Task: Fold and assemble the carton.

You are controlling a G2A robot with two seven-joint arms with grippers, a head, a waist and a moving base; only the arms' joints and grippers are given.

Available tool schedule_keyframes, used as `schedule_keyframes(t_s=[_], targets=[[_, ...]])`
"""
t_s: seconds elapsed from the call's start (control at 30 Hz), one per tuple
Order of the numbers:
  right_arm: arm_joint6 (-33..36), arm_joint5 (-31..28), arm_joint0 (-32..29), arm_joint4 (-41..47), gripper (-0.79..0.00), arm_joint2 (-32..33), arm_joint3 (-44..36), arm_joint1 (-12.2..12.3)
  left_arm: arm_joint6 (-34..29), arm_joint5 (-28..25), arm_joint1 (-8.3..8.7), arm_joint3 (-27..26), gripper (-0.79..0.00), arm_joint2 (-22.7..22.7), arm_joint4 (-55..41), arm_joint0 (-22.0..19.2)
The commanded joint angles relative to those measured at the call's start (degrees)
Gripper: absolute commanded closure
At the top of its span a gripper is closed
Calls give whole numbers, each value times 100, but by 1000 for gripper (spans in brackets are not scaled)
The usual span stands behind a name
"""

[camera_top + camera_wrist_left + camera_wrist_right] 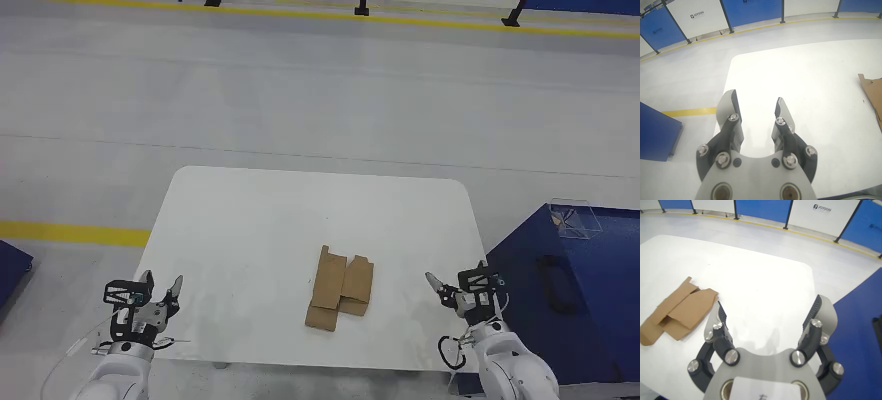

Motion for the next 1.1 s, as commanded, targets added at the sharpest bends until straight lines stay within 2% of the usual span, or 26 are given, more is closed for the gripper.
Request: schedule_keyframes(t_s=[0.0,0.1,0.17,0.3,0.33,0.4,0.5,0.63,0.67,0.7,0.8,0.83,0.87,1.07], targets=[[440,-503,86,867,-785,-16,91,-1,0,0,0,0,-785,0,0,0],[1767,-1469,380,2496,-785,110,398,45,0,0,0,0,-785,0,0,0],[3131,-1941,720,4076,-785,221,760,102,0,0,0,0,-785,0,0,0],[6287,-1762,1890,6913,-785,182,1998,245,0,0,0,0,-785,0,0,0],[6859,-1621,2223,7360,-785,138,2424,269,0,0,0,0,-785,0,0,0],[7562,-1485,2813,7753,-785,-67,3205,287,0,0,0,0,-785,0,0,0],[7939,-1121,3474,8074,-785,-594,4055,265,0,0,0,0,-785,0,0,0],[7743,-1317,3940,8147,-773,-1203,4848,201,0,0,0,0,-785,0,0,0],[7656,-1403,4021,8094,-653,-1349,5001,185,0,0,0,0,-785,0,0,0],[7553,-1507,4098,8066,-619,-1475,5148,165,0,0,0,0,-785,0,0,0],[7312,-1747,4333,7957,-597,-1805,5619,105,0,0,0,0,-785,0,0,0],[7227,-1833,4419,7902,-419,-1886,5775,88,0,0,0,0,-785,0,0,0],[7153,-1906,4494,7867,-369,-1972,5900,66,0,0,0,0,-785,0,0,0],[6729,-2241,4824,7618,-360,-2406,6466,-65,0,0,0,0,-785,0,0,0]])
